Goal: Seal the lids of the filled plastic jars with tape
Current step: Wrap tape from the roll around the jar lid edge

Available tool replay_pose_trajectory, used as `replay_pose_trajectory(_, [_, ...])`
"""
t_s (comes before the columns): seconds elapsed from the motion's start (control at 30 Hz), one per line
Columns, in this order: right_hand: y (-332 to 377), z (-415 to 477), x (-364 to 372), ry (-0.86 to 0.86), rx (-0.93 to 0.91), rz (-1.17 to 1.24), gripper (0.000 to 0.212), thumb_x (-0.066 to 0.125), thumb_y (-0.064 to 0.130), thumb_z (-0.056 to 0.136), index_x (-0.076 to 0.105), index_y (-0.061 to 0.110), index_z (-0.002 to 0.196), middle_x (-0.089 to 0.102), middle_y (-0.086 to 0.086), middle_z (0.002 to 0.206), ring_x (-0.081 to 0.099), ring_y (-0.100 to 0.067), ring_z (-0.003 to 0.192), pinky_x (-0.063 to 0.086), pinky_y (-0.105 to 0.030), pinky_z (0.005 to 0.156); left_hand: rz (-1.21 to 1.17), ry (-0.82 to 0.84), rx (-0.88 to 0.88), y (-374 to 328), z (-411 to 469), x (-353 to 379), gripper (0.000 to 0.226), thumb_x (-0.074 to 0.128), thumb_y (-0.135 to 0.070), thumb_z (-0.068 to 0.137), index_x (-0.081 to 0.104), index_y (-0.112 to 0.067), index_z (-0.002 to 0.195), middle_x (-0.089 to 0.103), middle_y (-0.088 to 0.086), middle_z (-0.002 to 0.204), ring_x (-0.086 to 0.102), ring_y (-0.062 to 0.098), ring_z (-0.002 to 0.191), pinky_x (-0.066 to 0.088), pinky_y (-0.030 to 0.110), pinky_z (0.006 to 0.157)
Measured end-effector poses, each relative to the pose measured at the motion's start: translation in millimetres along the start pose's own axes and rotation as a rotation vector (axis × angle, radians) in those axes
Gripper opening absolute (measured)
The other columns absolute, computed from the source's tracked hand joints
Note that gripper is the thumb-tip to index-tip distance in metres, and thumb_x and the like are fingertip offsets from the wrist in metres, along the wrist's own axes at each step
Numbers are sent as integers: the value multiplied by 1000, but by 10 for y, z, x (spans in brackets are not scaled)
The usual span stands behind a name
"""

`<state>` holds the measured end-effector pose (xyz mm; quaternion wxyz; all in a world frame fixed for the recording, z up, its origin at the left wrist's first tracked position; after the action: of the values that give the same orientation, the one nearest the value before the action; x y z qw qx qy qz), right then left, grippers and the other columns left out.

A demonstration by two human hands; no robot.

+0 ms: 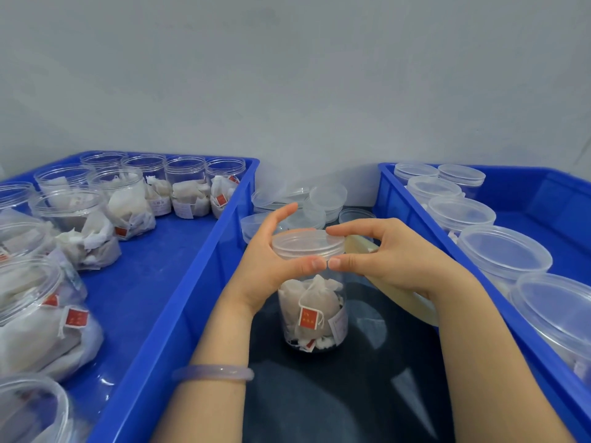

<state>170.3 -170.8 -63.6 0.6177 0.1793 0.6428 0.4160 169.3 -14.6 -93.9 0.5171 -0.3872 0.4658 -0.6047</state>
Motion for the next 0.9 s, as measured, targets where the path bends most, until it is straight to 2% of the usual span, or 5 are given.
replay_pose_trajectory(0.17, [2,9,4,-40,-15,-4,50,79,49,66,66,39,113,62,24,115,51,9,109,36,-11,82,164,8,-82,-10,-2,-13,82,84,-44,39,55,-36,116,54,-7,125,57,1,108,50,18,80])
replay_pose_trajectory(0.37, [28,19,12,-62,-39,-69,52,77,44,68,64,39,118,57,28,114,48,9,111,33,-8,81,493,-1,-21,-171,39,-5,84,74,-71,30,60,-44,107,52,-29,115,40,-22,105,34,9,74])
replay_pose_trajectory(0.6, [5,-54,81,140,-28,18,62,75,39,76,50,44,132,47,27,135,48,5,116,40,-20,98,403,-56,-17,-114,31,-75,87,86,-62,37,54,-49,117,57,-20,117,52,-14,104,51,26,88])
replay_pose_trajectory(0.73, [21,-77,-5,59,-28,40,47,70,29,83,57,37,127,57,24,118,66,-1,71,49,-12,62,409,-47,4,-131,29,-41,85,86,-60,42,52,-47,118,56,-19,115,49,-20,99,53,26,87])
replay_pose_trajectory(0.9, [49,-77,37,83,2,38,50,70,30,83,55,35,130,57,24,114,70,-10,70,56,-23,56,414,13,26,-170,6,-5,80,76,-58,43,51,-47,118,58,-20,116,47,-22,102,37,-5,75])
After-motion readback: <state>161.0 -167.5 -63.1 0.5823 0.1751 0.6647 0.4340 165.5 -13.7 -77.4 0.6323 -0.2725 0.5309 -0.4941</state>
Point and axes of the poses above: each hand's wrist, its own z-axis towards the middle knuckle, its own x-axis out of the palm, y = z × x, the point moved 8 cm from there along z, towards the middle knuckle
